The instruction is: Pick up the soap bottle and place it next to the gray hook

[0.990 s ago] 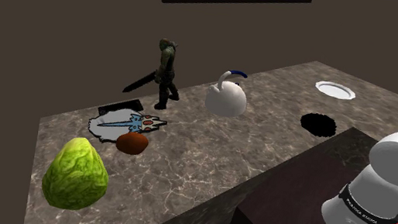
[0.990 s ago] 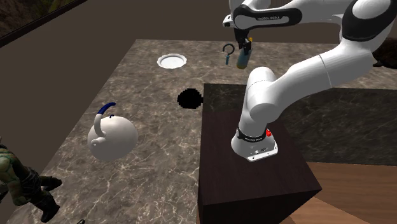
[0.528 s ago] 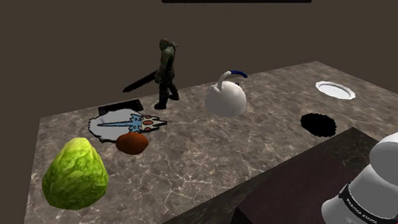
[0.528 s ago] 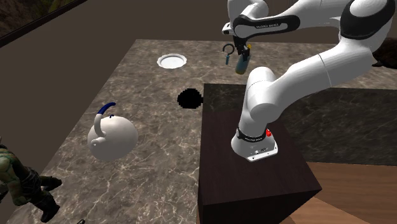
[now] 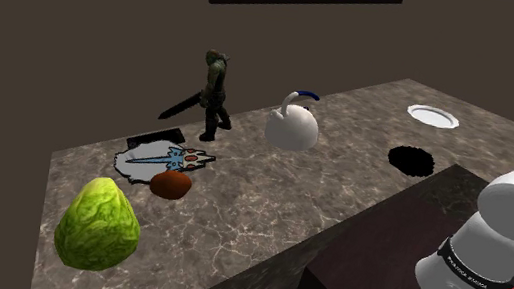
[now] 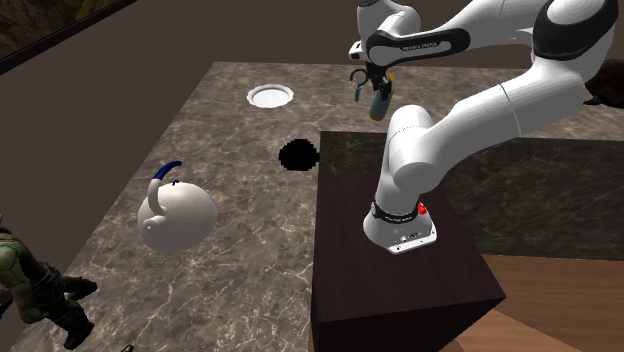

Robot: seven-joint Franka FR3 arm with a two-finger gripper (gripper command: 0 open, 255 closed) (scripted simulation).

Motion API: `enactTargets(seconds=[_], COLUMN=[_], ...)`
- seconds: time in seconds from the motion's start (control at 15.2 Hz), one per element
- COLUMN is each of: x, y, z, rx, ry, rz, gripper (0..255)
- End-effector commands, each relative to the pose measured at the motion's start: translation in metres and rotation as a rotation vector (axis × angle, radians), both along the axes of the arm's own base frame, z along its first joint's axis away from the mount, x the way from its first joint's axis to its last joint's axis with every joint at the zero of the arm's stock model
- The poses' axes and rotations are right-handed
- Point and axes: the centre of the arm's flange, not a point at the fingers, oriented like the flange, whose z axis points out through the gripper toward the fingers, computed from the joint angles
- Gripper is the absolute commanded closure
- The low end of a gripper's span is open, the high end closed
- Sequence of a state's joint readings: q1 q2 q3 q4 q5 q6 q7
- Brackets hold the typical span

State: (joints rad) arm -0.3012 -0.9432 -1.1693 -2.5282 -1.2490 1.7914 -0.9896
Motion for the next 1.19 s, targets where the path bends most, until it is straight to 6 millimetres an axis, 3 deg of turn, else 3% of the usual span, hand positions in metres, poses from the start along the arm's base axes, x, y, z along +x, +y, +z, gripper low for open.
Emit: enactTargets(seconds=[0.0,0.07,0.13,0.46,0.73,1.12], x=[0.0,0.0,0.0,0.0,0.015,0.015], y=[0.0,0.0,0.0,0.0,0.008,0.008], z=[0.0,0.0,0.0,0.0,0.047,0.047], rx=[0.0,0.0,0.0,0.0,0.0,0.0], ry=[0.0,0.0,0.0,0.0,0.0,0.0], rz=[0.0,0.0,0.0,0.0,0.0,0.0], gripper=[255,255,0,0,0,0])
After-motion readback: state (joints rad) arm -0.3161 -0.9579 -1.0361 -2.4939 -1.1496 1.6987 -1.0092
